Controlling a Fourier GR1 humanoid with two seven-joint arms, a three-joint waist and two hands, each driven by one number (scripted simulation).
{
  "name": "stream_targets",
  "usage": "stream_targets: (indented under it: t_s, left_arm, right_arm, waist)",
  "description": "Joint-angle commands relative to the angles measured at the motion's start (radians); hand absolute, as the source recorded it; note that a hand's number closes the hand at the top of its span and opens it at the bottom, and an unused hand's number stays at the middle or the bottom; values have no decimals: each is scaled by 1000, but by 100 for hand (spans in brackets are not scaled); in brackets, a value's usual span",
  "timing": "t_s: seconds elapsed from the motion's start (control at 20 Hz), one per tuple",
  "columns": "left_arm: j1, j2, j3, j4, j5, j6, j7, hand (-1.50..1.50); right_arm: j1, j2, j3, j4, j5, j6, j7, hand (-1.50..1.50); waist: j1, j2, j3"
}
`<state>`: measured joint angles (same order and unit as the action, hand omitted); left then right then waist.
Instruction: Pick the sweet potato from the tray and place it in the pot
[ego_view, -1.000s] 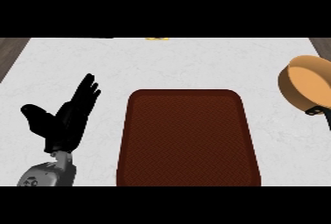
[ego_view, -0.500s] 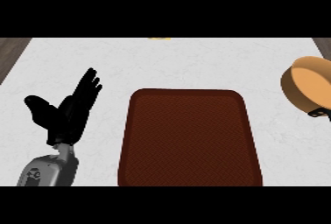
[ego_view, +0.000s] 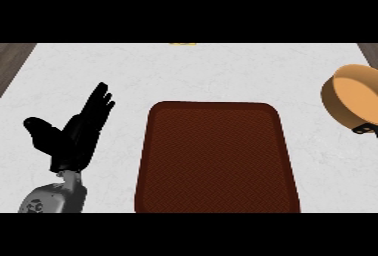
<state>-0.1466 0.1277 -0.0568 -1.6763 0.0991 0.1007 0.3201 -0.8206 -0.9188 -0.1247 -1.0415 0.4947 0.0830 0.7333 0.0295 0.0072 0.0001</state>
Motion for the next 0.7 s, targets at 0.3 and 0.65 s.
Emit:
stream_targets:
  t_s: [0.3, 0.65]
  left_arm:
    - [-3, -5, 7, -40, -10, 16, 36, 0]
    - [-2, -9, 14, -21, -5, 9, 24, 0]
  right_arm:
    - [-89, 137, -156, 234, -97, -149, -82, -150]
    - [-61, 171, -241, 174, -65, -485, -237, -150]
  waist:
    - [-8, -2, 1]
    - [-16, -4, 1]
